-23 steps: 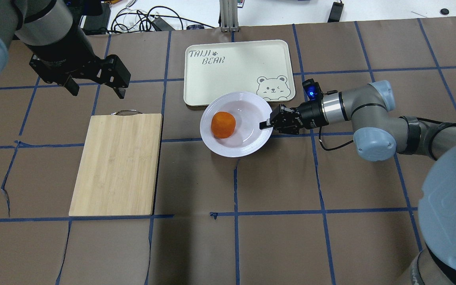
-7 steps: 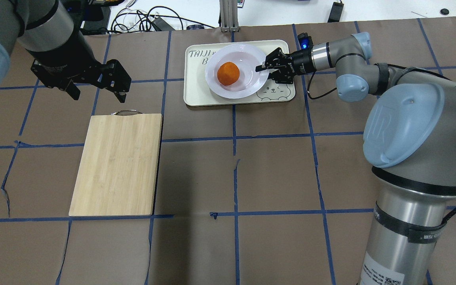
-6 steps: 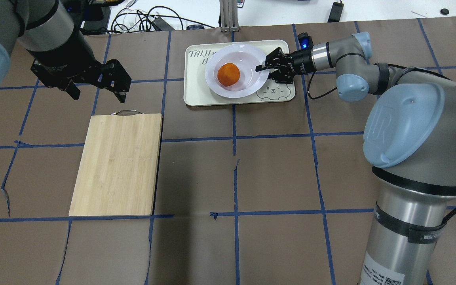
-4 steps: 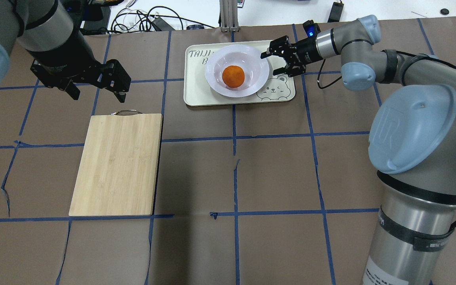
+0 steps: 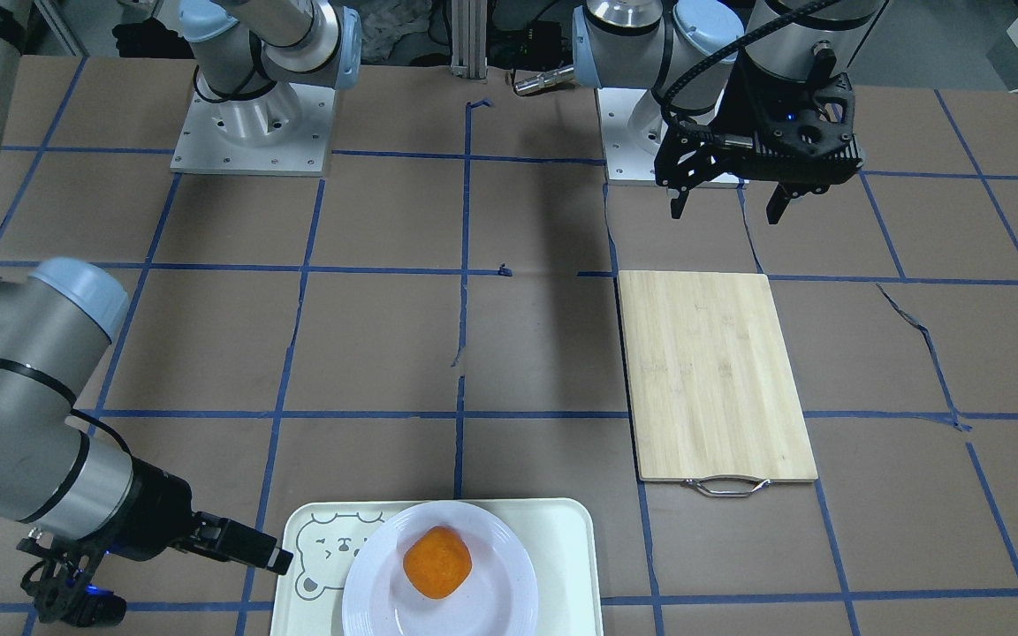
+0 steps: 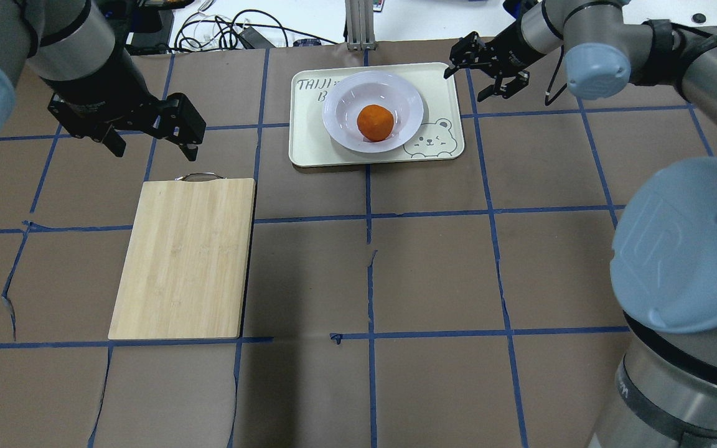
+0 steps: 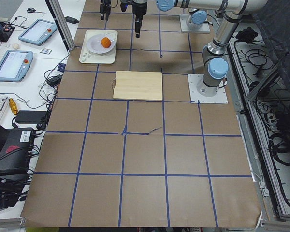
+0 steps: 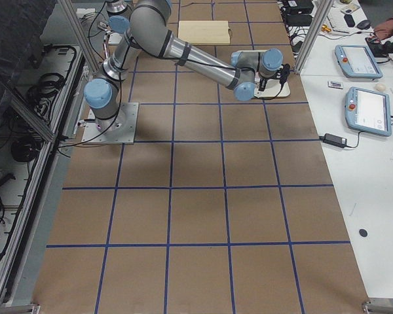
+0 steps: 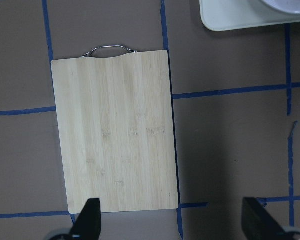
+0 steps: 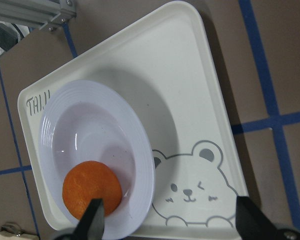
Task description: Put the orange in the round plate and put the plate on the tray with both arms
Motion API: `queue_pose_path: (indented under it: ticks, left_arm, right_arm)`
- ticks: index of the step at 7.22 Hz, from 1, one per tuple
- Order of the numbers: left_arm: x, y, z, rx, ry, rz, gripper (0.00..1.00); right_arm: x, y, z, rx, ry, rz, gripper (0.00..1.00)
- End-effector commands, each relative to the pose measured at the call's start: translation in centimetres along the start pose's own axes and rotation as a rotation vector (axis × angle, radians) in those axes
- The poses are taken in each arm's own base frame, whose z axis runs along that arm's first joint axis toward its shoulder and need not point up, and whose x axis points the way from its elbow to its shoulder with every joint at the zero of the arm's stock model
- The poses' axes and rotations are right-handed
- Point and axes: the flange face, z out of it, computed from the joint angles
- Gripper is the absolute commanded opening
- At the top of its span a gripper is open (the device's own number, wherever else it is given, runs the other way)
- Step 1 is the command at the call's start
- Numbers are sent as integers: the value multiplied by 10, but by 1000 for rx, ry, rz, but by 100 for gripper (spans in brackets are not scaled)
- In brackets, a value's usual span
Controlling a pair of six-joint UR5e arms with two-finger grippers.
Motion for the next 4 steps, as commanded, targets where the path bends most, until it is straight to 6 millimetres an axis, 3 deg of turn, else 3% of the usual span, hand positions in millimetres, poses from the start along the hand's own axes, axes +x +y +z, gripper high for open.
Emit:
queue_pose_path:
  ticks: [1,2,3,4]
  left_arm:
    - [0,0,0,-4,-1,0,100]
    - [0,0,1,-3,-1,0,100]
    - [0,0,0,-1,0,0,100]
    - [0,0,0,-1,-1,0,100]
  right_arm:
    - [-56,71,-73,-68,231,-29,92]
    - [-80,106,-113,-41,339,-78,93]
    - [-100,138,-134,-38,457,-127,94]
    - [-104,163,-149,-69,515,-133,93]
